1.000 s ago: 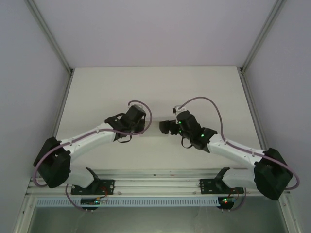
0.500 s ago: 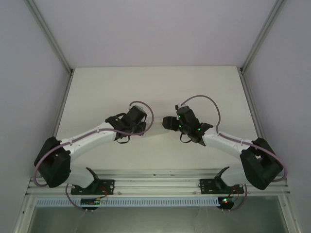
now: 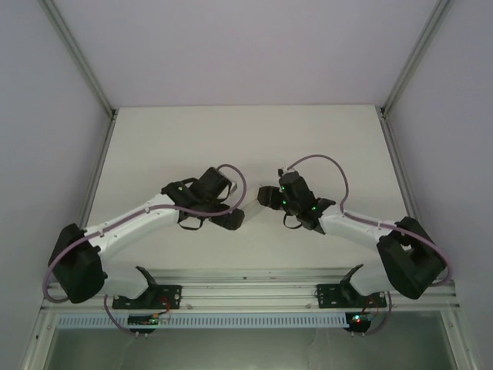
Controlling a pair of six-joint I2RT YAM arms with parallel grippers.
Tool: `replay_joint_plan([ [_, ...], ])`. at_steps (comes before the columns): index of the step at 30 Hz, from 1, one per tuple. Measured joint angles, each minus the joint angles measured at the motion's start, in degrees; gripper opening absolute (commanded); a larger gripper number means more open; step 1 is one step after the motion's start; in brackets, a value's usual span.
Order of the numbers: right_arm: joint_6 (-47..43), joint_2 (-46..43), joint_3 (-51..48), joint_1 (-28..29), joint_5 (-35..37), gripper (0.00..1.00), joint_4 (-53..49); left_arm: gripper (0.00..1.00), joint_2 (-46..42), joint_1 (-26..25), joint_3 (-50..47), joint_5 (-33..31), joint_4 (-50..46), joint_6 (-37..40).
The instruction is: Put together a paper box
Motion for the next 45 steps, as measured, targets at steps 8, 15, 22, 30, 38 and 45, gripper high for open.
replay_joint_plan([
  [8, 0.17, 0.35, 0.0, 0.37, 0.0, 0.53, 0.48, 0.98, -1.33, 10.32, -3.37, 6.78, 6.67, -4.35],
  [15, 0.68, 0.35, -0.13, 0.37, -0.48, 0.52, 0.59, 0.65, -1.31, 12.02, -12.31, 16.55, 16.09, -5.11],
  [22, 2.14, 0.35, -1.22, -0.61, -2.16, 0.5, 2.49, 0.43, -1.11, 12.0, -15.78, 22.23, 24.28, -5.42],
  [30, 4.48, -0.68, -2.91, -3.76, -5.03, 0.49, 3.96, 0.21, 0.24, 7.63, -16.74, 18.56, 29.62, -3.56],
  [38, 4.7, -1.27, -3.89, -6.1, -6.12, 0.49, 4.81, 0.0, -2.1, 3.45, -24.94, 12.13, 46.01, -3.02],
  [45, 4.39, -1.27, -4.63, -6.97, -7.96, 0.5, 6.29, 0.11, -3.96, 1.31, -27.63, 6.97, 50.07, -3.45],
])
